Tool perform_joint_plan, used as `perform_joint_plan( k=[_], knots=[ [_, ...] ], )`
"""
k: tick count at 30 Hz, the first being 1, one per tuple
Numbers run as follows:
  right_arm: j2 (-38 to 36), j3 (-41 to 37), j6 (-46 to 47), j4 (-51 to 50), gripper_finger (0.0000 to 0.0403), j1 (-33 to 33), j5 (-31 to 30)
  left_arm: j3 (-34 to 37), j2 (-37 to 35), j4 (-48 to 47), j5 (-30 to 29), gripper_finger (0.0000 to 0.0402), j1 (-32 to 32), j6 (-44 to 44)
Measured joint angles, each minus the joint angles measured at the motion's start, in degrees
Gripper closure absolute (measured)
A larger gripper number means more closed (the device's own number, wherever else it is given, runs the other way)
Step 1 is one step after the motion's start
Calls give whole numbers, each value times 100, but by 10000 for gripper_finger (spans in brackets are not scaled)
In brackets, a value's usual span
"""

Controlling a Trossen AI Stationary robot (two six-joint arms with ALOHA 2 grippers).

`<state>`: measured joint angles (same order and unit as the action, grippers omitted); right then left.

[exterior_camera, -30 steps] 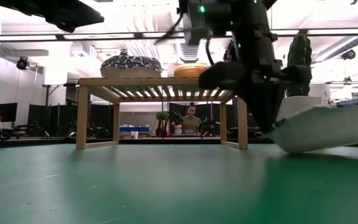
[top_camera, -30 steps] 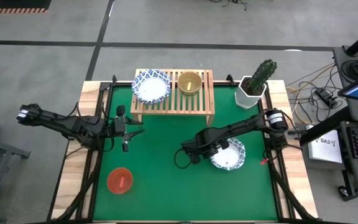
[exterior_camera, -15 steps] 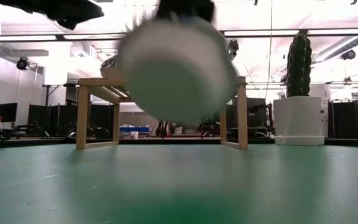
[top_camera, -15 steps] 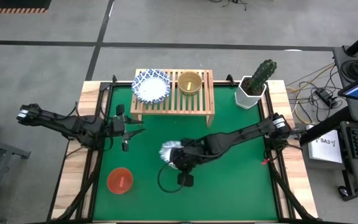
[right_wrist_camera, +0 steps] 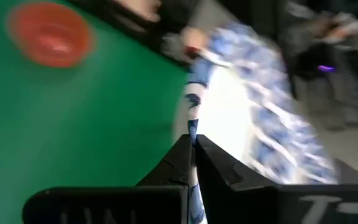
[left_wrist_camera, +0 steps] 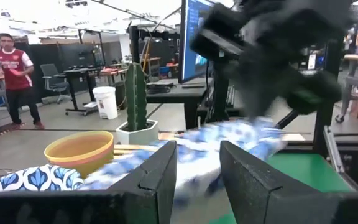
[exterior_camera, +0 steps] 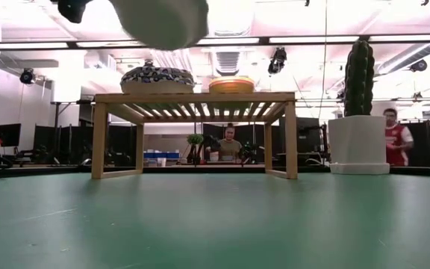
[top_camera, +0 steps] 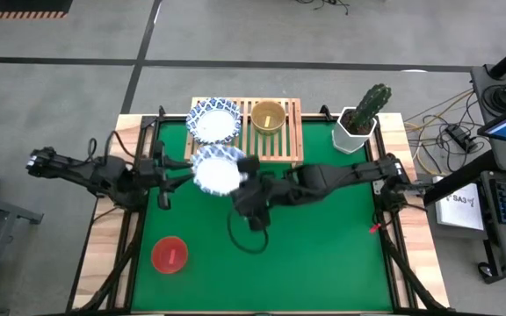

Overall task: Place and stack bowls onto a shelf
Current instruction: Stack the blue patterned bowl on top of the blue patterned bowl on the shelf, then stack the orange bowl on top of the yellow bowl on the shelf

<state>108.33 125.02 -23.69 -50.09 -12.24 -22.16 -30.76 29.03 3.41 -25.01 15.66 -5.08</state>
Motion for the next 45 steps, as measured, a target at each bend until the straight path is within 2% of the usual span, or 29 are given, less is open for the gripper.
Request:
perform_joint_plan(
  k=[7,9,14,17,27,37,39,42,45],
  knots=[
    [46,36,-610,720,394,1131,-164,0,-101,-133,7,295,6,28],
    [103,36,-620,755,394,1470,67,4,-87,-146,9,295,6,30],
    [292,28,-423,882,394,2120,1151,7,-86,-150,11,295,6,19],
    [430,28,-443,931,394,2313,1321,7,-98,-172,10,295,6,14],
    [719,23,-785,1158,388,2430,1317,11,-91,-194,10,295,6,-38],
    [504,23,-436,1044,299,2399,1306,12,-88,-214,9,295,6,-38],
    [427,23,-262,757,287,2345,1310,15,-91,-293,9,295,6,-30],
    [218,20,171,-217,279,2265,1461,15,-88,-294,4,295,4,20],
    [-49,-208,595,-958,281,2200,2046,15,-71,-218,-23,295,4,77]
  ],
)
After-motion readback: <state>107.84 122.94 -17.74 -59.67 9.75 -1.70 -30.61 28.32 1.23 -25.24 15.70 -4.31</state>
